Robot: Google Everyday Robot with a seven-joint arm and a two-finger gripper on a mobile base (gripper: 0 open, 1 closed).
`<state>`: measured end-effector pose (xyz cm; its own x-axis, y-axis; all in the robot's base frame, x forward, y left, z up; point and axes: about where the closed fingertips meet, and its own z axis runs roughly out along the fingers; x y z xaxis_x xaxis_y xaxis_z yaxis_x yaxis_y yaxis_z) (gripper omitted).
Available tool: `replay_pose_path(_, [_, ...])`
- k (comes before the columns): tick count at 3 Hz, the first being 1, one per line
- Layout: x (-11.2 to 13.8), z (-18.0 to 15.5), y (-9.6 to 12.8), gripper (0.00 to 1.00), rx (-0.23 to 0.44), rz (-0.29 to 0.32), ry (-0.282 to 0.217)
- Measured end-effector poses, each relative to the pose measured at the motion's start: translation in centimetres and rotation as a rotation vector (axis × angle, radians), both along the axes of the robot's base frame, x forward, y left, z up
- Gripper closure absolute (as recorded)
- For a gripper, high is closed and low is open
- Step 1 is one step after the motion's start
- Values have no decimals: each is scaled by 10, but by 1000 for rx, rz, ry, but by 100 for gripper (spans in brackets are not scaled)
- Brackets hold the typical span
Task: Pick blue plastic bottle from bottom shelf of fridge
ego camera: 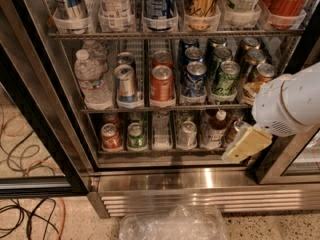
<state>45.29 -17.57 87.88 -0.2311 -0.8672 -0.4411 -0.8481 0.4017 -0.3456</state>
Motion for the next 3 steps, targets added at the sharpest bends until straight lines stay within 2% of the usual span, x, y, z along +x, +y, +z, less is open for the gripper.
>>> replay_pose_path(1, [8, -35, 23, 0, 147, -66, 3])
replay_pose_path(2, [-1, -84, 49, 0, 243, -108, -4])
replay_pose_path(3, [-2, -119, 67, 0, 308, -152, -26])
